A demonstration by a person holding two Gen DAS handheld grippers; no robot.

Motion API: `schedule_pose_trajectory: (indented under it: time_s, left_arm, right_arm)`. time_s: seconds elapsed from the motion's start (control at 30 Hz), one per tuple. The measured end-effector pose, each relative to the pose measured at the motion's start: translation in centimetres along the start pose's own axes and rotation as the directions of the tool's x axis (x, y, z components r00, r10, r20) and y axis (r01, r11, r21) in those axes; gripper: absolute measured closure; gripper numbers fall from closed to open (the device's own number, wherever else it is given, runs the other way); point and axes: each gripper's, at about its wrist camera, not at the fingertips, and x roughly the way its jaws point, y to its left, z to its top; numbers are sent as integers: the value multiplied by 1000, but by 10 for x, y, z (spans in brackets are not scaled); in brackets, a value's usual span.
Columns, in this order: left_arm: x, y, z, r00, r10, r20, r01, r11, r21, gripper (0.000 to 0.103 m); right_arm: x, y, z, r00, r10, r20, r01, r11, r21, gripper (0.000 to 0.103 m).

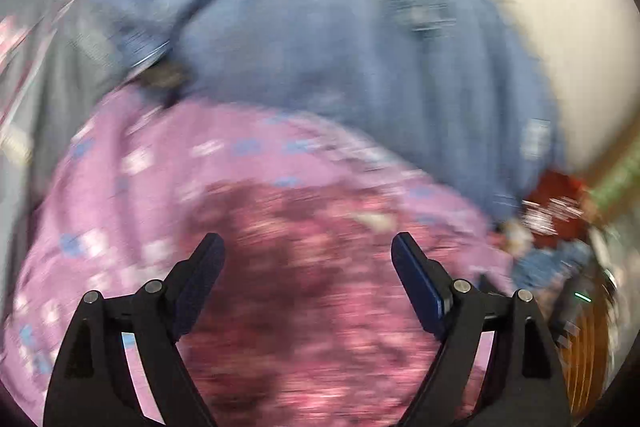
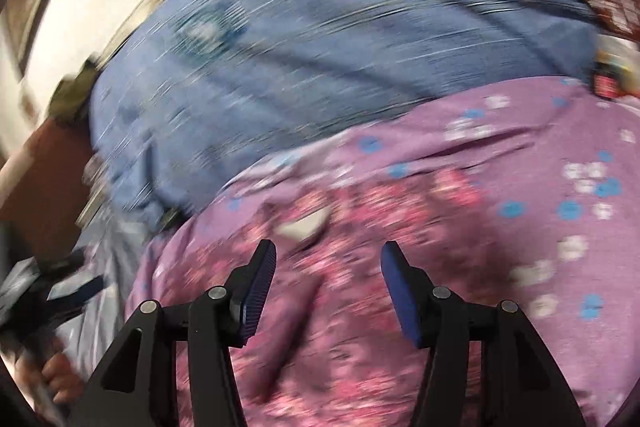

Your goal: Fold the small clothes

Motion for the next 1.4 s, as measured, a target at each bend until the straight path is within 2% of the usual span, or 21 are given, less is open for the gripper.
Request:
schedule_pose_trajectory:
  time_s: [0.07, 0.1, 0.17, 0.27, 0.37, 0.43, 0.47, 0.53, 0.57, 0.6, 0.63, 0.73, 0.8, 0.9, 0.97, 1.03, 1.1, 1.17, 1.27, 1.33, 1.4]
  left_arm:
    - [16, 22, -5, 994, 102, -50, -104, 993, -47, 17]
    - [23, 31, -9, 985, 160, -67, -164, 985, -51, 17]
    - [35, 38, -20, 966, 244, -82, -247, 969, -27, 17]
    - [51, 33, -37, 933, 343, -107, -338, 939, 64, 17]
    - [68, 25, -51, 915, 381, -133, -365, 921, 134, 17]
    - [72, 23, -55, 917, 374, -142, -355, 924, 140, 17]
    - [69, 27, -54, 919, 369, -141, -351, 926, 138, 17]
    - [69, 29, -55, 922, 357, -148, -339, 931, 135, 17]
    - [68, 32, -54, 924, 350, -152, -333, 934, 129, 17]
    - [67, 35, -54, 926, 344, -154, -328, 937, 122, 17]
    - [65, 37, -53, 927, 341, -156, -325, 938, 117, 17]
    - [65, 39, -49, 926, 350, -145, -335, 935, 118, 17]
    - [59, 37, -48, 922, 365, -129, -349, 928, 129, 17]
    - [54, 30, -51, 917, 389, -94, -371, 914, 162, 17]
    - [51, 25, -54, 911, 406, -74, -387, 902, 190, 17]
    - [49, 22, -57, 909, 412, -70, -390, 897, 210, 17]
    - [47, 17, -61, 901, 429, -55, -406, 882, 240, 17]
    - [41, 12, -62, 897, 440, -29, -419, 871, 256, 17]
    - [25, 6, -59, 903, 428, 52, -427, 874, 233, 17]
    - [20, 2, -57, 909, 408, 82, -416, 881, 225, 17]
    - [21, -3, -56, 916, 390, 98, -402, 888, 225, 17]
  right_arm:
    - [10, 33, -11, 998, 36, -43, -40, 994, -97, 43]
    - [14, 47, -16, 997, 46, -58, -54, 989, -138, 38]
    - [28, 80, -29, 993, 57, -105, -81, 969, -232, 33]
    - [52, 115, -44, 989, 19, -150, -69, 939, -336, 32]
    - [81, 137, -60, 979, -61, -194, -28, 905, -425, 31]
    - [99, 139, -68, 968, -134, -210, 23, 887, -461, 32]
    - [107, 134, -70, 964, -163, -211, 49, 886, -460, 35]
    - [116, 114, -70, 955, -169, -245, 61, 916, -396, 52]
    - [114, 103, -66, 957, -148, -251, 54, 937, -346, 66]
    - [110, 96, -61, 960, -127, -250, 43, 948, -316, 84]
    - [104, 88, -55, 963, -104, -248, 31, 959, -283, 90]
    - [75, 60, -35, 981, -61, -184, 29, 985, -170, 91]
    - [50, 34, -21, 989, -70, -128, 57, 993, -101, 91]
    - [26, -13, -15, 989, -92, -115, 94, 996, 5, 92]
    - [22, -40, -15, 982, -129, -138, 138, 989, 55, 92]
    - [22, -65, -18, 971, -117, -208, 140, 985, 102, 84]
    - [25, -80, -23, 940, -151, -304, 189, 977, 99, 76]
    - [18, -90, -23, 925, -189, -329, 233, 967, 101, 72]
    - [-3, -88, -15, 948, -210, -240, 243, 963, 118, 64]
    - [-12, -72, -12, 971, -177, -162, 192, 978, 83, 64]
    - [-12, -48, -12, 983, -137, -120, 140, 990, 14, 64]
